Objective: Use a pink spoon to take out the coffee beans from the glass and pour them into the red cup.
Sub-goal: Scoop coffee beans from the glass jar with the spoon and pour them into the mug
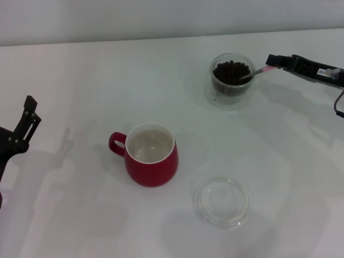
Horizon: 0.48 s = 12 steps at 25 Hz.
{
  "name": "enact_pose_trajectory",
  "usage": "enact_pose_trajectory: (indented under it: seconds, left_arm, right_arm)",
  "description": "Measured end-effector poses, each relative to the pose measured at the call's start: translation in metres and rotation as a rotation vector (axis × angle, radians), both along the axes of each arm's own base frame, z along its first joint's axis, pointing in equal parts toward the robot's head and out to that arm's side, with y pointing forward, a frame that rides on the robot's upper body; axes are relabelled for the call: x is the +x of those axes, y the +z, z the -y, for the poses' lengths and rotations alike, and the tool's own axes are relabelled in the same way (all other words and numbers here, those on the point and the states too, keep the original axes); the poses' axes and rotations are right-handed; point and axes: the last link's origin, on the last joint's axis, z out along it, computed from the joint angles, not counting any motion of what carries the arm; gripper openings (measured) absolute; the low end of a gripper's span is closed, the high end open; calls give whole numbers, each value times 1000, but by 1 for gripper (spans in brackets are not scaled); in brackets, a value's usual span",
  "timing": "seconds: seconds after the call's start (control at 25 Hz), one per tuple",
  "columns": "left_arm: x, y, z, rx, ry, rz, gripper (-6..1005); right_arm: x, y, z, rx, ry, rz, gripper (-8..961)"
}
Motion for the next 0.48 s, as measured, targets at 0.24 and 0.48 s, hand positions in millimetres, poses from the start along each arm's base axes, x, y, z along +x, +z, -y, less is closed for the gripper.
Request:
enact_pose_trajectory:
  seconds: [0.24,0.48]
  left_arm:
    - [-1,0,0,1,2,-2,871]
    - [-6,7,4,31,10,-8,872]
  right_arm:
    - [4,6,0,12,-53,-45,160]
    - [6,7,0,8,-89,-82,161]
